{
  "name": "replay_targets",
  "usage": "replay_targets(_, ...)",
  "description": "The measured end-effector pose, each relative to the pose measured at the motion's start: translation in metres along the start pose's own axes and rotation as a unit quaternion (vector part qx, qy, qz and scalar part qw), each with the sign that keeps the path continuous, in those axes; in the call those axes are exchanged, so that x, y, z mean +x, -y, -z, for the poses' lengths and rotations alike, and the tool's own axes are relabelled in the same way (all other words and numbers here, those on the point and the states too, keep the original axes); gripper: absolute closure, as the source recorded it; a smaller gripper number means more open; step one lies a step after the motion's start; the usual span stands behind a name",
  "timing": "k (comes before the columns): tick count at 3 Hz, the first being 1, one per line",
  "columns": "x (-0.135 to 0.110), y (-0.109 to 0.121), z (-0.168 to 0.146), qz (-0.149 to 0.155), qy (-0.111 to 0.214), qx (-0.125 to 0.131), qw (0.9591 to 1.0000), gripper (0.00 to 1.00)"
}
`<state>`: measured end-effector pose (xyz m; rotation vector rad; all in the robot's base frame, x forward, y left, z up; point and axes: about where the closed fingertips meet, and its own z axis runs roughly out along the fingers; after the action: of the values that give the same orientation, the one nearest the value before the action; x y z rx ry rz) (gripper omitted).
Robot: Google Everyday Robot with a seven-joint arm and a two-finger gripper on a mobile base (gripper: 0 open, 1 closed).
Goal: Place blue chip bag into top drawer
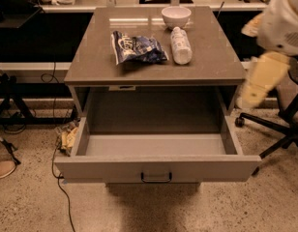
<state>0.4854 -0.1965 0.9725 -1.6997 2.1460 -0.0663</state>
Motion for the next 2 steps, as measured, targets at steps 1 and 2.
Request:
replay_targets(1, -0.054, 0.068, -0.043, 0.010, 0.053, 0.036, 0.9979, 0.00)
replay_targets(2, -0.111, 0.115, -0.088, 0.008, 0.078, 0.071, 0.9944, 0.00)
